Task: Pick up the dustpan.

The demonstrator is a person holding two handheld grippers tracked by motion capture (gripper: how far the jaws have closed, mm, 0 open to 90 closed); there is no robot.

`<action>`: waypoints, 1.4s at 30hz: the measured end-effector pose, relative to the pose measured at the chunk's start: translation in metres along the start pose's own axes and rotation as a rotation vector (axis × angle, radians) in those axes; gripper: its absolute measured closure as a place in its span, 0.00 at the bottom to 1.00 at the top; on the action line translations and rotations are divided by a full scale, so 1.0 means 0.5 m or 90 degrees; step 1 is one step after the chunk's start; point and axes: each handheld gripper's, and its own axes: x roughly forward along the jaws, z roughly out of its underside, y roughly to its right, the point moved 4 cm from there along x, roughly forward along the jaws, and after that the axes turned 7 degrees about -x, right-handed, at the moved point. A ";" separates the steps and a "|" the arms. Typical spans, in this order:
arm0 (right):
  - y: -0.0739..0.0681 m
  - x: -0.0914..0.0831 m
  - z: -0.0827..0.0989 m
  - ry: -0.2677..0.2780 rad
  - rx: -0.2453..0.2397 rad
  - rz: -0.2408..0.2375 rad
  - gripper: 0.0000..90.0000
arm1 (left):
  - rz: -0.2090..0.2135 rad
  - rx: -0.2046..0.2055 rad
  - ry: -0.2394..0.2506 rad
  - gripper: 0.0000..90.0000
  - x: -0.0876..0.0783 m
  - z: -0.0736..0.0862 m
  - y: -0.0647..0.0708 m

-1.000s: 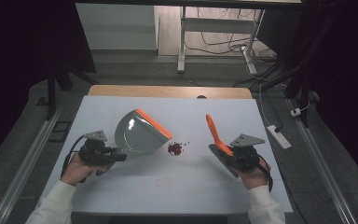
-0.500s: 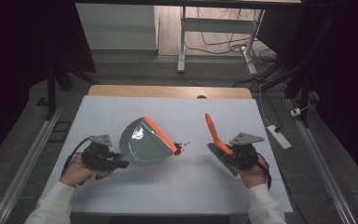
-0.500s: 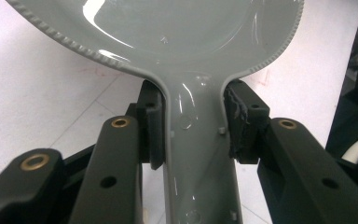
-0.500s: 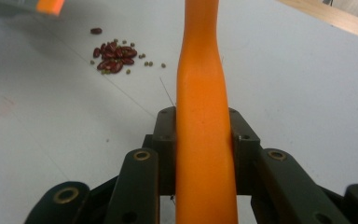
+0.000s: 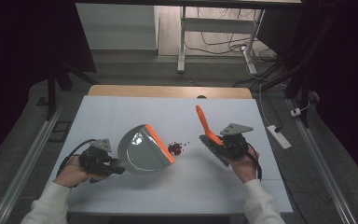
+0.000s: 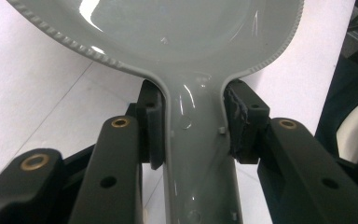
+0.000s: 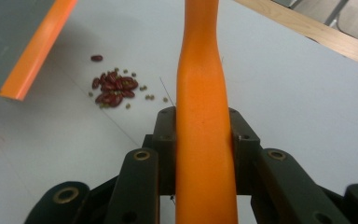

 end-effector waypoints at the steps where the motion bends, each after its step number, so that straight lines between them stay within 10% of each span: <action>1: 0.001 0.005 -0.003 0.000 0.000 -0.002 0.78 | -0.004 -0.004 -0.002 0.69 -0.003 0.003 -0.003; 9: 0.008 0.039 -0.027 0.004 0.016 -0.008 0.78 | -0.003 -0.013 -0.020 0.69 -0.033 0.039 -0.037; 23: 0.011 0.087 -0.044 -0.026 0.017 0.005 0.78 | 0.011 0.001 -0.067 0.69 0.022 -0.005 -0.022; 42: 0.016 0.138 -0.039 -0.051 0.020 0.004 0.78 | 0.029 -0.050 -0.092 0.69 0.045 0.005 -0.030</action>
